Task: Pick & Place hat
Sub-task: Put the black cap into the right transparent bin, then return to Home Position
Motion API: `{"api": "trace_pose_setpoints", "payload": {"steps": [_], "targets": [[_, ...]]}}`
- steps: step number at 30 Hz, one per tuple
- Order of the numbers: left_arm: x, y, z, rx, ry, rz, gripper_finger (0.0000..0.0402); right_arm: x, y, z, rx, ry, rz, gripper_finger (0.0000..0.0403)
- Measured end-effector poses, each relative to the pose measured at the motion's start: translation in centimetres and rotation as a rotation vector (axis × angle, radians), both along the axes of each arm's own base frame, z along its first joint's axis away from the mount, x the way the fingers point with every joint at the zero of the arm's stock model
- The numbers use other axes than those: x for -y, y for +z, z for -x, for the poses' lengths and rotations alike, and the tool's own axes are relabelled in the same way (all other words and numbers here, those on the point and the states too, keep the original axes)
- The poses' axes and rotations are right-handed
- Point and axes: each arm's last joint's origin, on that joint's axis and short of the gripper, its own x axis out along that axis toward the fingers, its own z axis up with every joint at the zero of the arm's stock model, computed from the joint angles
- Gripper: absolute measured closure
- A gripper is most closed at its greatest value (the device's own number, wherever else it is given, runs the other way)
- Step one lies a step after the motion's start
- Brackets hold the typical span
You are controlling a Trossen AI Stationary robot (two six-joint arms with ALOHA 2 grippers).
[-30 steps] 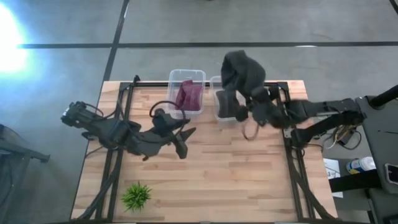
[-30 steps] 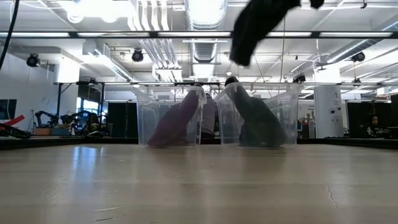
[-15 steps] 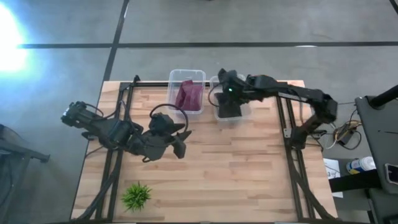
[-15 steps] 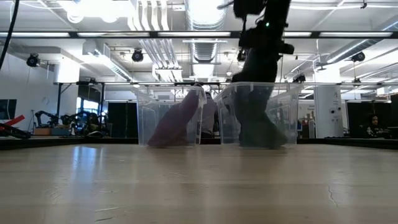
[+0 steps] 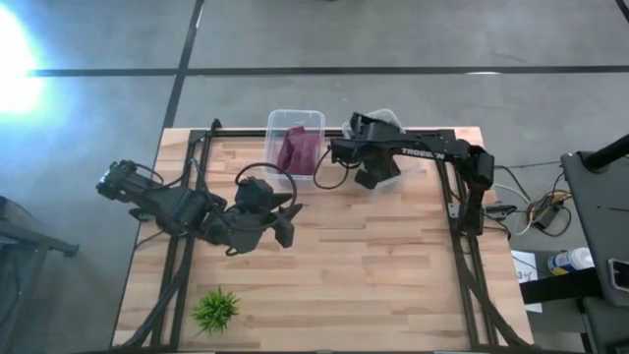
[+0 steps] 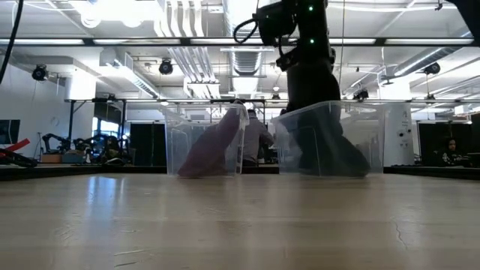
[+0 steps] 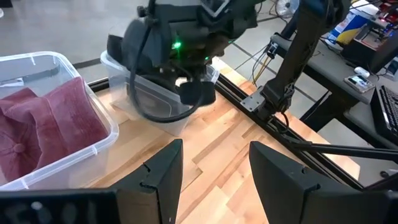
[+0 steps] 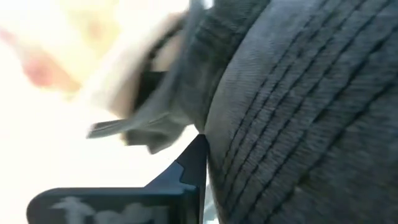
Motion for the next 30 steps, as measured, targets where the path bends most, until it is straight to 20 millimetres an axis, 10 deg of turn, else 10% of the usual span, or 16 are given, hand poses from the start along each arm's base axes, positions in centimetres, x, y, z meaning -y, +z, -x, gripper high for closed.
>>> {"api": "trace_pose_setpoints", "payload": {"steps": [11,30], "targets": [[0.0,-0.1,0.0,-0.010,-0.001,-0.006,0.0223,0.1,-1.2,0.9,0.084,-0.022,-0.502,0.0360],[0.2,-1.6,-0.2,-0.056,-0.017,-0.015,0.0223,-1.6,6.3,6.6,0.353,-0.127,-0.304,0.0202]]}}
